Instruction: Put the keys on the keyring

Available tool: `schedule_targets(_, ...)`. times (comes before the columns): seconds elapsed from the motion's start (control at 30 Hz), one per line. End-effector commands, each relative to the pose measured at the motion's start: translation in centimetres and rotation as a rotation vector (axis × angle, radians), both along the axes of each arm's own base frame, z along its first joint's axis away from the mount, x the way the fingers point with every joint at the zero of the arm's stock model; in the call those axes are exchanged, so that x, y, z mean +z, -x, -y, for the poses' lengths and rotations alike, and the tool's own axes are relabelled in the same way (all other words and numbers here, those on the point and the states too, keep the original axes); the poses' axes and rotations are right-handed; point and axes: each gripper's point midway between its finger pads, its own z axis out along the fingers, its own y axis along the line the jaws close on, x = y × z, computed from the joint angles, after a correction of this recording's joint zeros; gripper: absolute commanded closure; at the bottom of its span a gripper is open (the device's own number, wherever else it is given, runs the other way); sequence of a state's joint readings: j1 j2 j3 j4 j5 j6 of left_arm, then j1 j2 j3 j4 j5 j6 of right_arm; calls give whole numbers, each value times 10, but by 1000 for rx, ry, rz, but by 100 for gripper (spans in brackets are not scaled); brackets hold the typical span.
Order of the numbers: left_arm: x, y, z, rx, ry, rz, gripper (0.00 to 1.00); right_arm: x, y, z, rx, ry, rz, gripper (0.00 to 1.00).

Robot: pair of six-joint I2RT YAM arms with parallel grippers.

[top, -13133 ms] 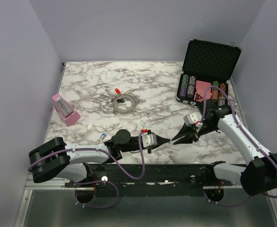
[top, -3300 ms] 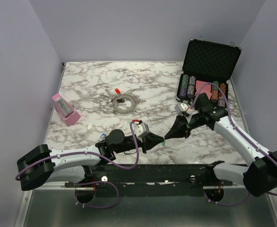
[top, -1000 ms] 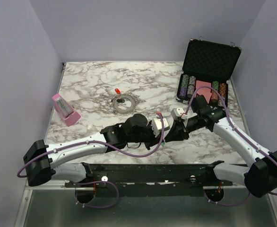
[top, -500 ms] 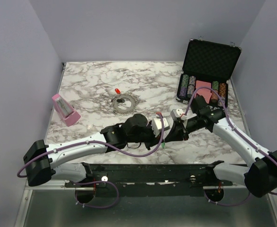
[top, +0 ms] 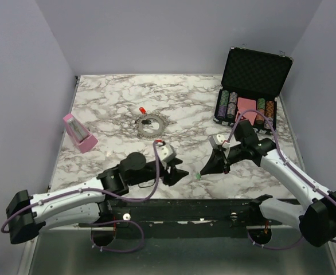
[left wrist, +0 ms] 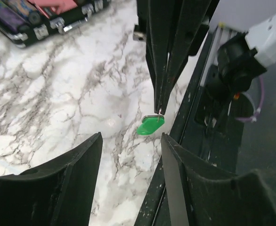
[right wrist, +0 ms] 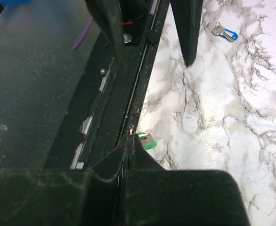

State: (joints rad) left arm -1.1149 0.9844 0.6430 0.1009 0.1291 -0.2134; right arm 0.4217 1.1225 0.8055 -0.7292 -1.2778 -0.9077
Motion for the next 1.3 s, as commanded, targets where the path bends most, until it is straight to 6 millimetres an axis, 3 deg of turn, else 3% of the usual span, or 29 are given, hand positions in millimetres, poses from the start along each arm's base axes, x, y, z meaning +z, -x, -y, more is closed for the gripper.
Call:
schedule_targets(0.0,34,-6,-29,123,302,61,39,16,3,-3,7,-102,-69,100)
schedule_targets(0.23,29,17,-38,7,437,188,38,30,5,-2,59,-198,-125,100)
schedule_targets(0.57,45,19,3,-132,403,274,41,29,7,3,70,-257,-48,100)
schedule_targets(1.27,9,24,31,-222,245,225,54,22,9,8,62,-255,110,100)
